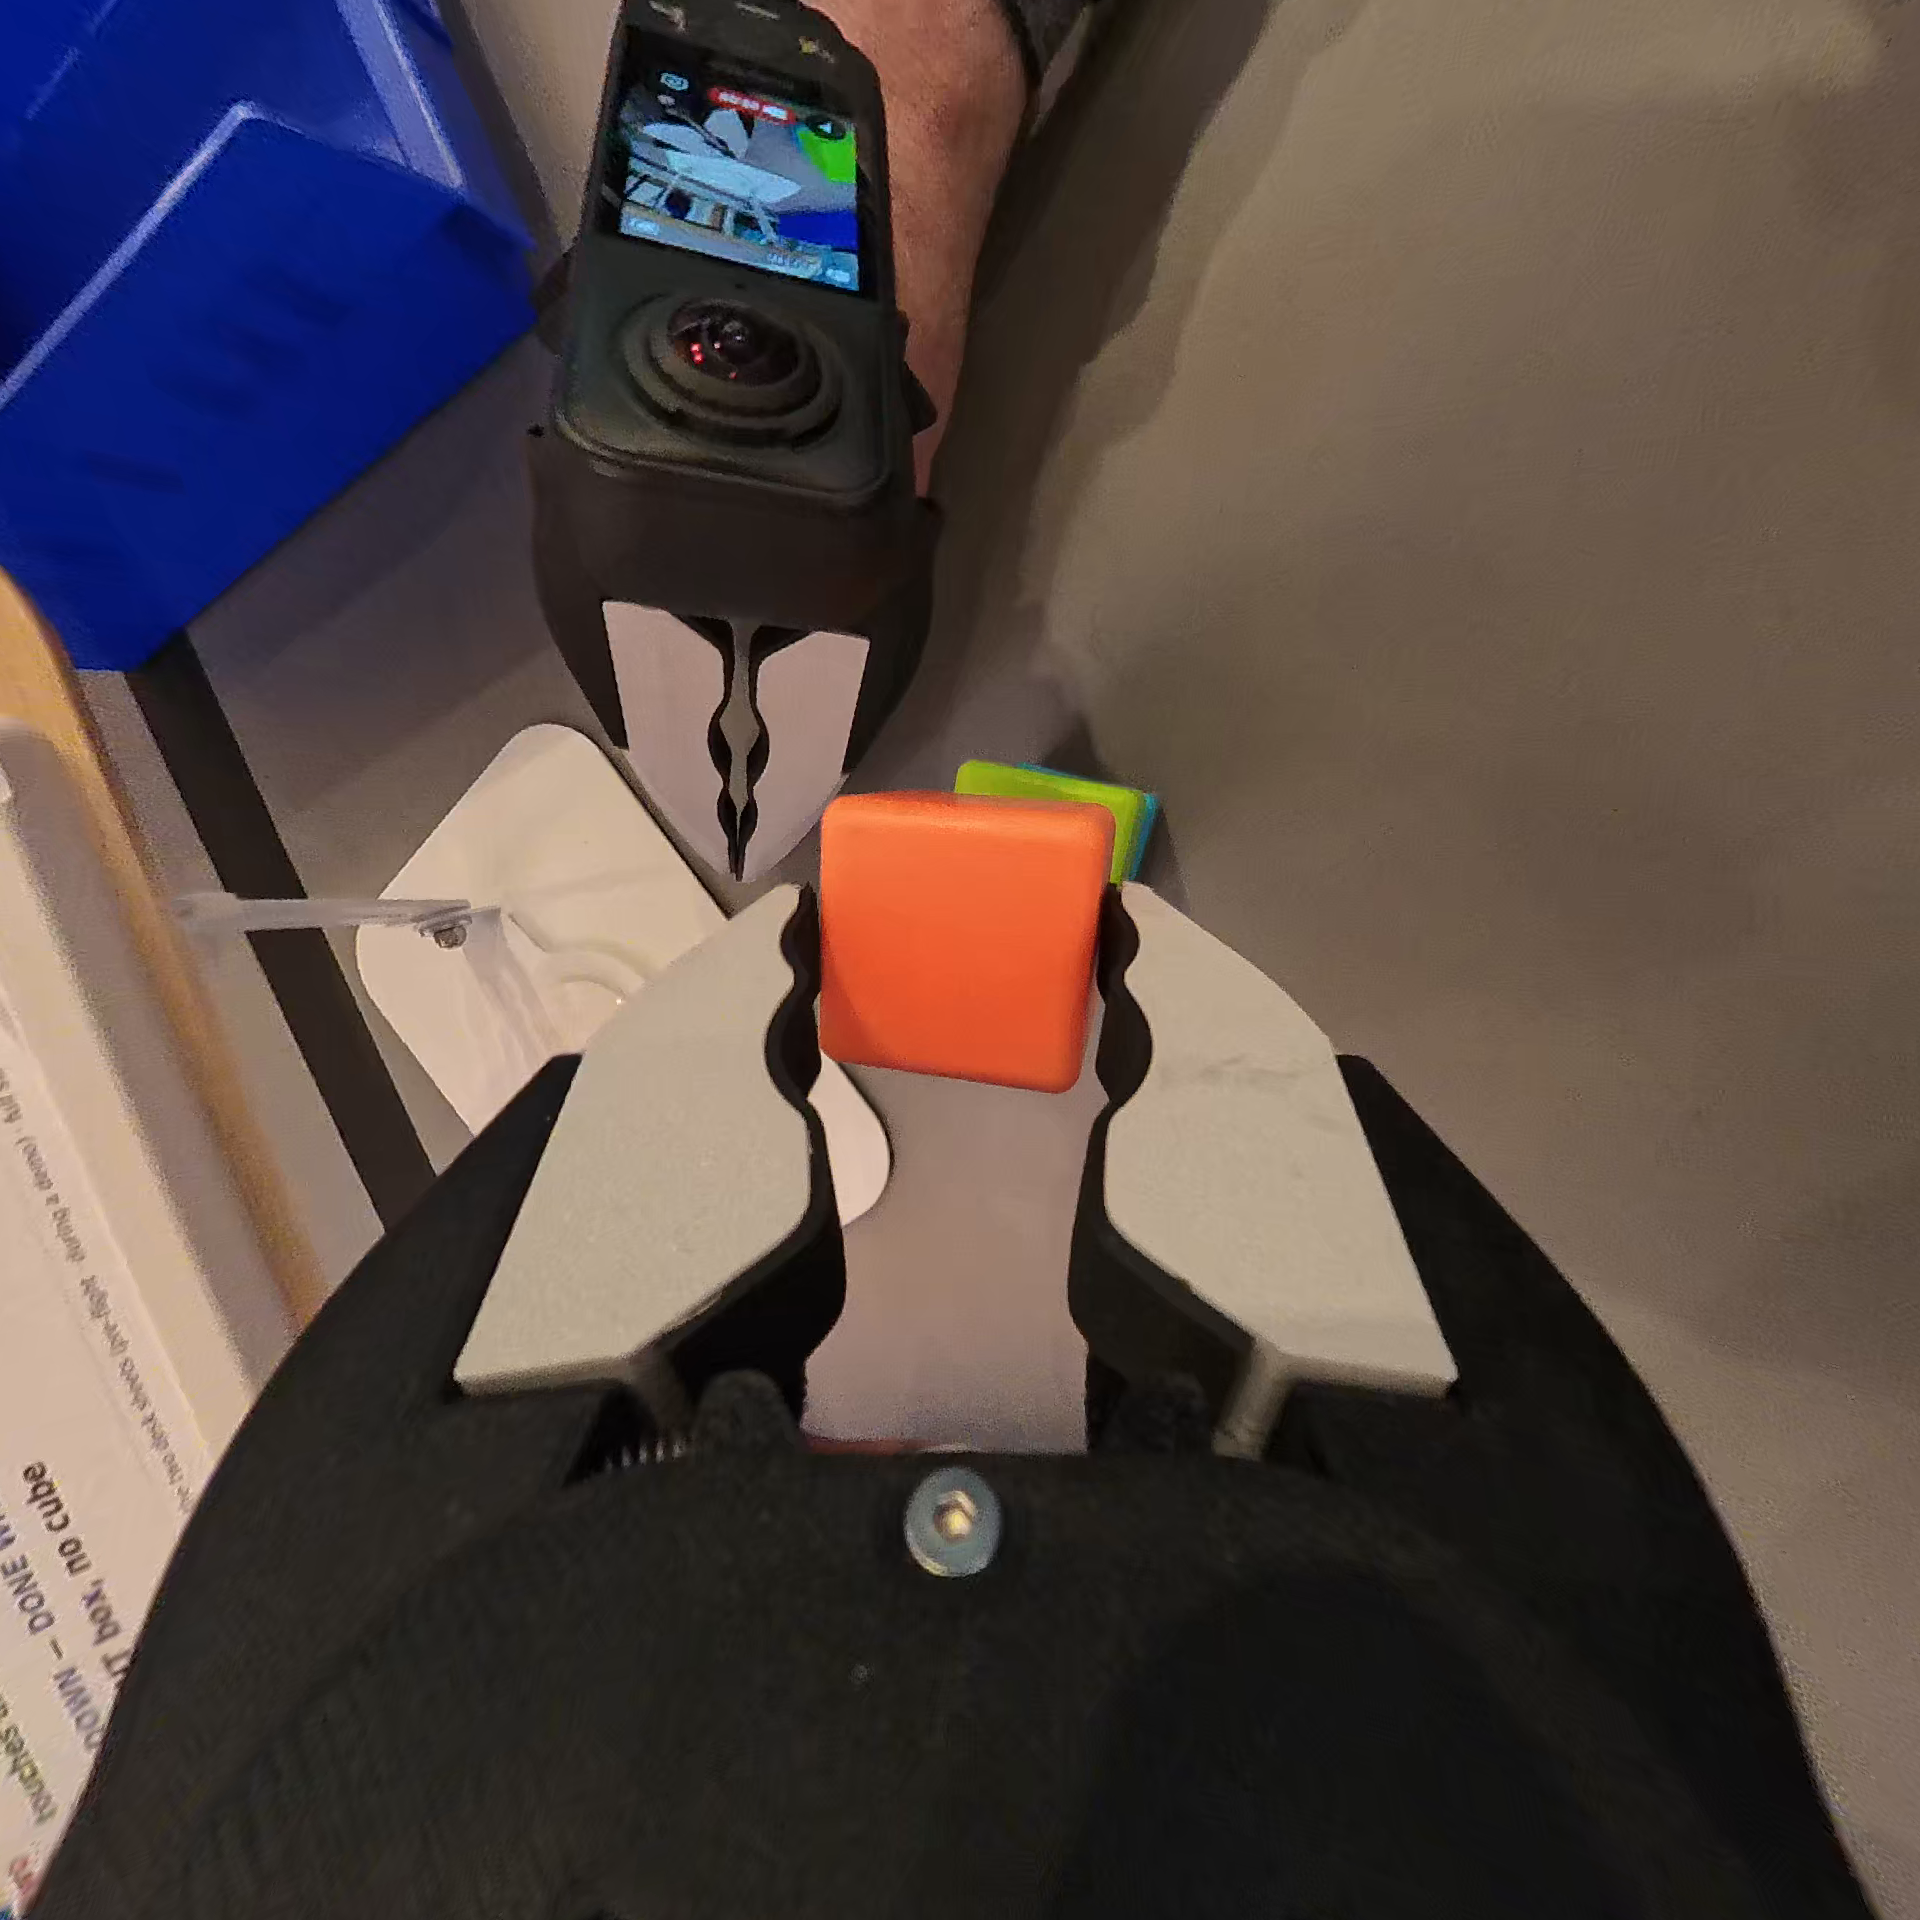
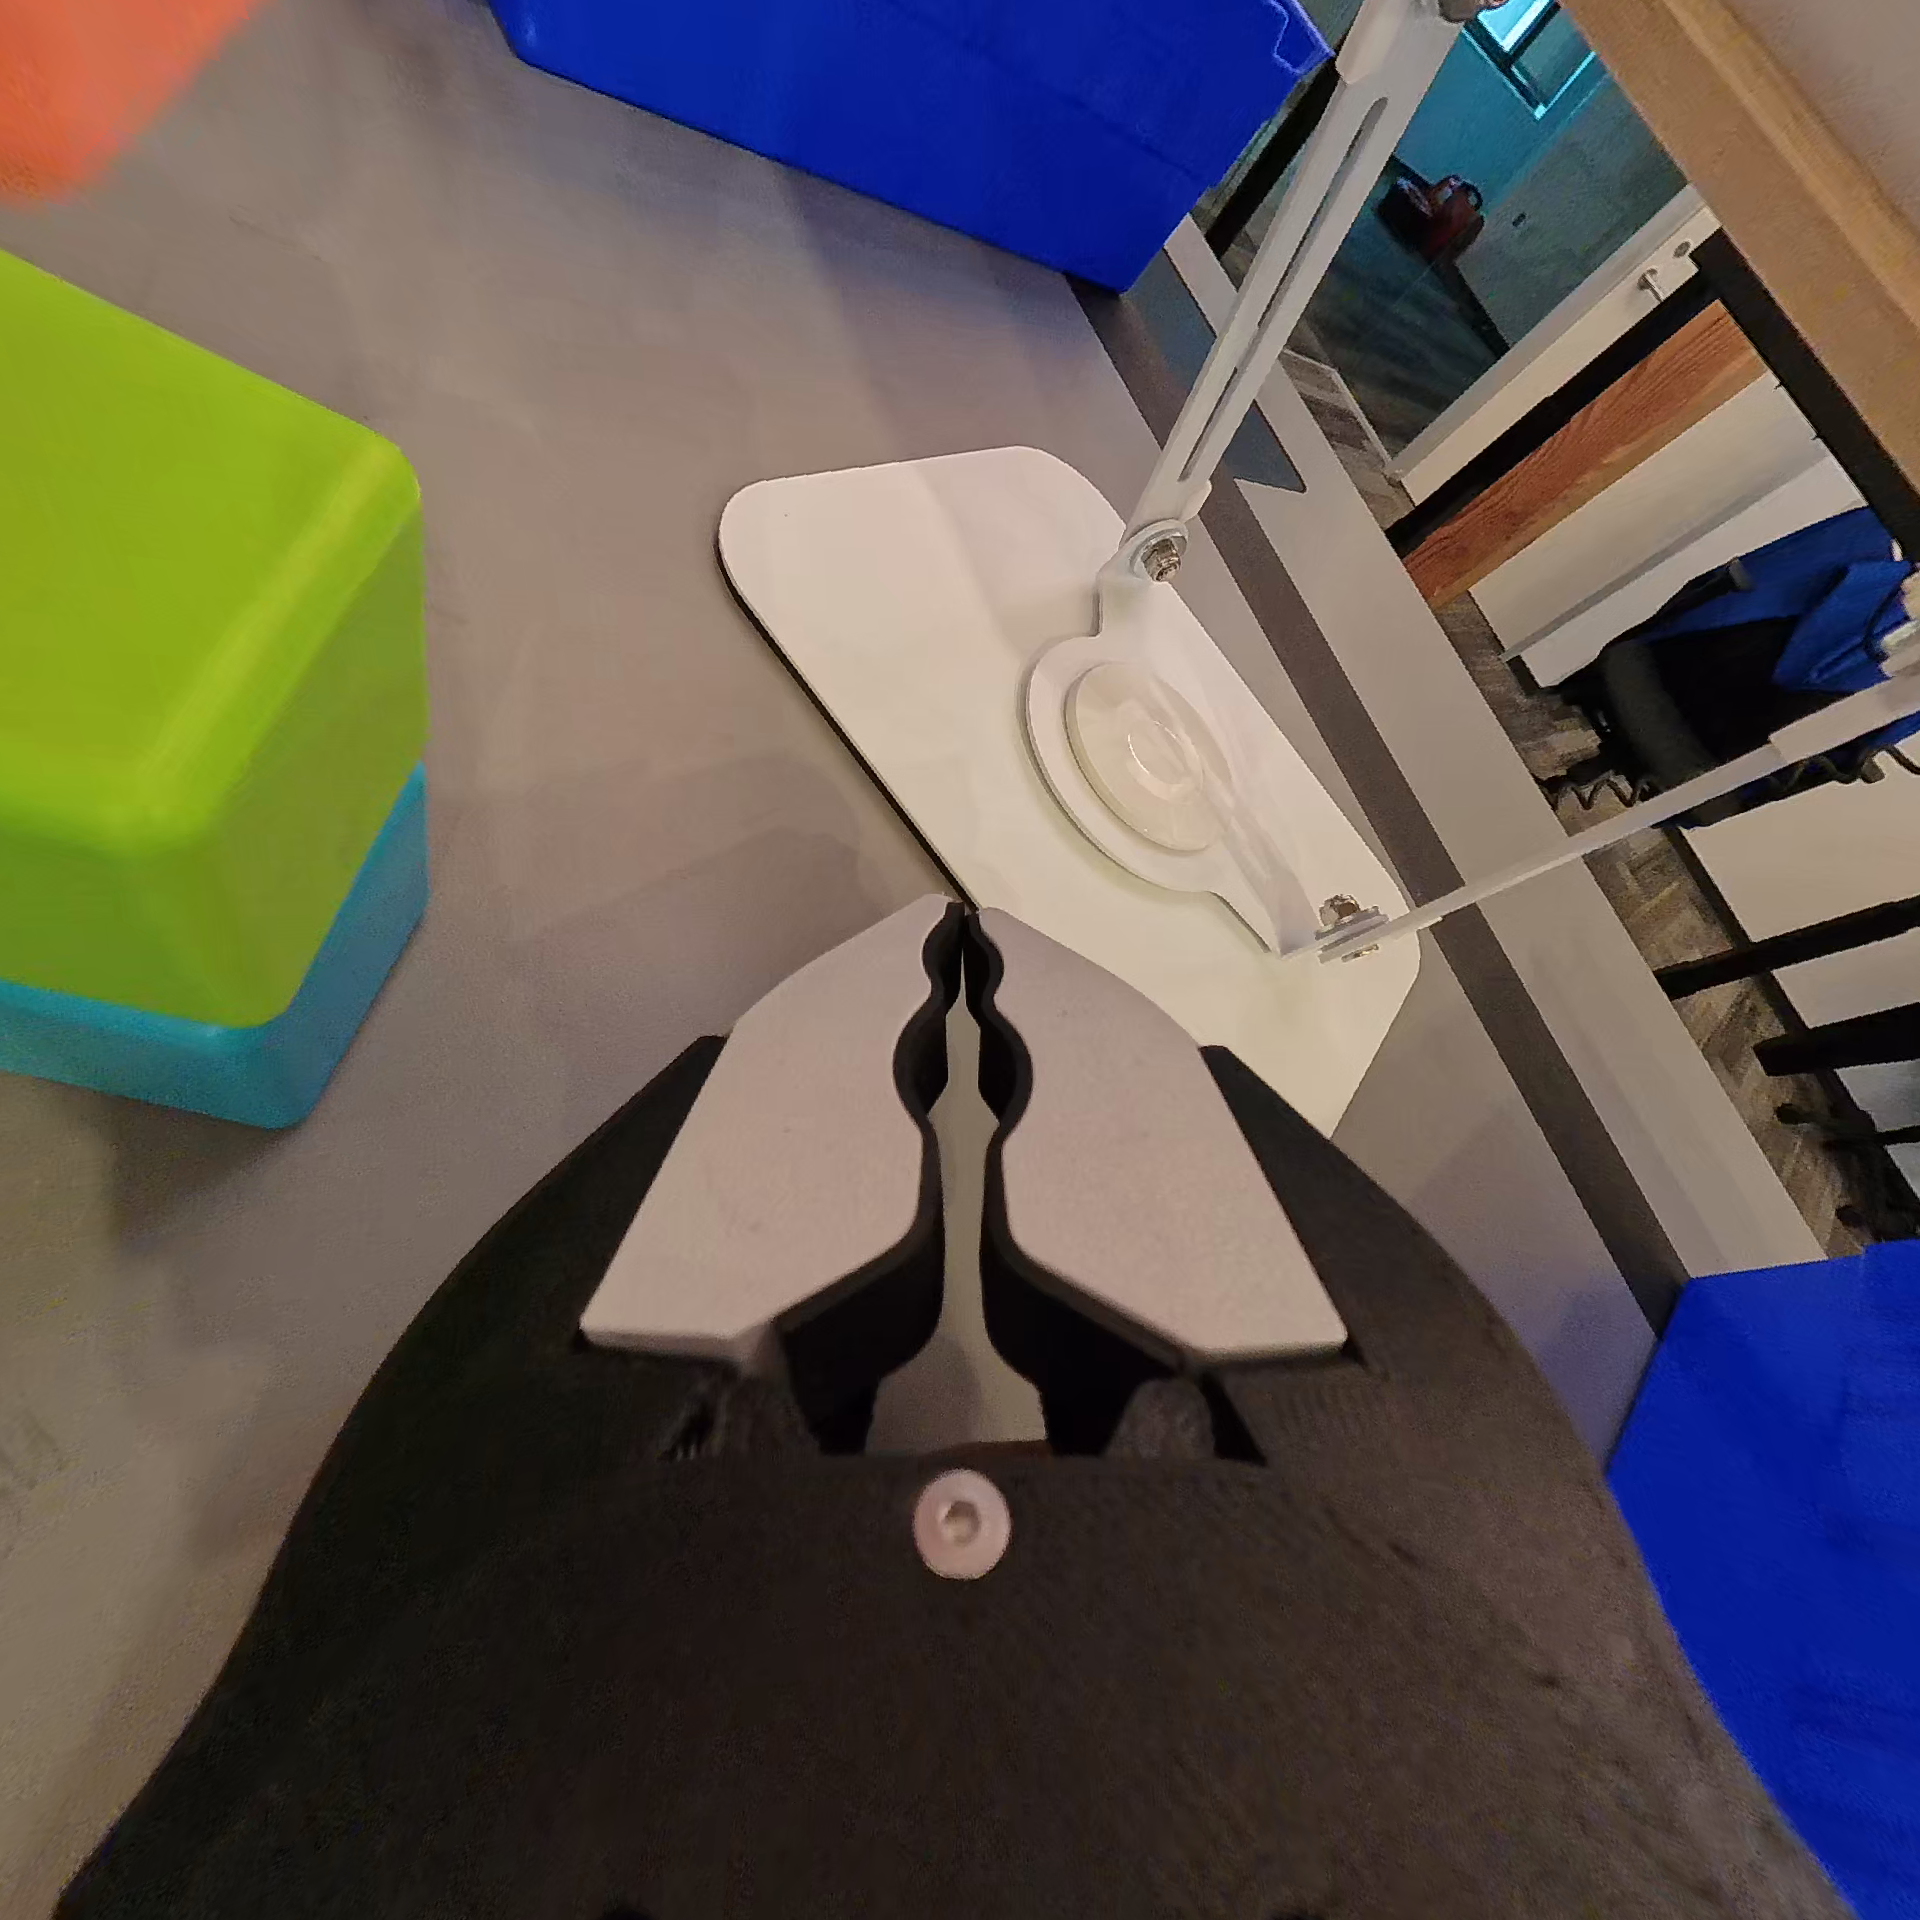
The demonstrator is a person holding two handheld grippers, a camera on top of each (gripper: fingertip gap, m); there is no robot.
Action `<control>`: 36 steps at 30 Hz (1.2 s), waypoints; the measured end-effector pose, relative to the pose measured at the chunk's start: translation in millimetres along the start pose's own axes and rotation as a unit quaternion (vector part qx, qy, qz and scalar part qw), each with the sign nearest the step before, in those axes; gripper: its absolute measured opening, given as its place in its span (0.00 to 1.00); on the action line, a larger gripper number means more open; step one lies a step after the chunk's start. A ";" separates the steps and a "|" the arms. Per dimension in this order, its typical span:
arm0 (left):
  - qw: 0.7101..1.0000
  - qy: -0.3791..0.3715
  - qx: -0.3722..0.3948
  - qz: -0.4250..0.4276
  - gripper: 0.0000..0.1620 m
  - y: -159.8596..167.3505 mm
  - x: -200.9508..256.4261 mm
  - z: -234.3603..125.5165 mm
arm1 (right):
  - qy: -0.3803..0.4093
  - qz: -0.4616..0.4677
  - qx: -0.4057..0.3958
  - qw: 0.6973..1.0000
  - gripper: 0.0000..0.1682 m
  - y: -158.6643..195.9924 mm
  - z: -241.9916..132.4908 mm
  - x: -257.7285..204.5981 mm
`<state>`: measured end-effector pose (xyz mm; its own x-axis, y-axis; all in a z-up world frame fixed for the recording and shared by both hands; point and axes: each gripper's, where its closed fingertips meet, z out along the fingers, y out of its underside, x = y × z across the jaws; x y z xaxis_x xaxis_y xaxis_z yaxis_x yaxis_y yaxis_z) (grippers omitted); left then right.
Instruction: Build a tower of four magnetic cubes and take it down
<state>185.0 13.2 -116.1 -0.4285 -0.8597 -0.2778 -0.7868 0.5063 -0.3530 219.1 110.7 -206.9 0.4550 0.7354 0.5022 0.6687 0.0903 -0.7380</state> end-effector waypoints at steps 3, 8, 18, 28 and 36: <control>1.000 0.013 0.005 0.008 0.31 -1.1 3.2 6.3 | 0.000 -0.001 0.000 1.000 0.00 0.0 -0.1 -0.2; 0.999 0.024 0.000 0.024 0.31 3.2 4.6 17.2 | -0.001 -0.001 0.000 1.000 0.00 0.1 -0.3 -0.4; 0.999 0.021 0.038 0.003 0.33 -0.5 -1.6 14.7 | -0.002 -0.001 -0.001 1.000 0.00 0.2 -0.3 -0.7; 0.993 -0.076 0.075 -0.059 0.30 35.8 -18.9 -52.8 | -0.003 0.000 -0.002 1.000 0.00 0.8 -0.4 -0.8; 0.957 -0.234 -0.026 -0.170 0.28 172.6 -39.8 -120.1 | -0.003 -0.001 -0.004 1.000 0.00 1.3 0.1 -1.2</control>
<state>12.9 126.6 -58.6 0.0929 -0.8440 -0.5282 -0.8721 0.1870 -0.4523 219.3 110.0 -208.5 0.4493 0.7394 0.5015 0.6746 0.0873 -0.7330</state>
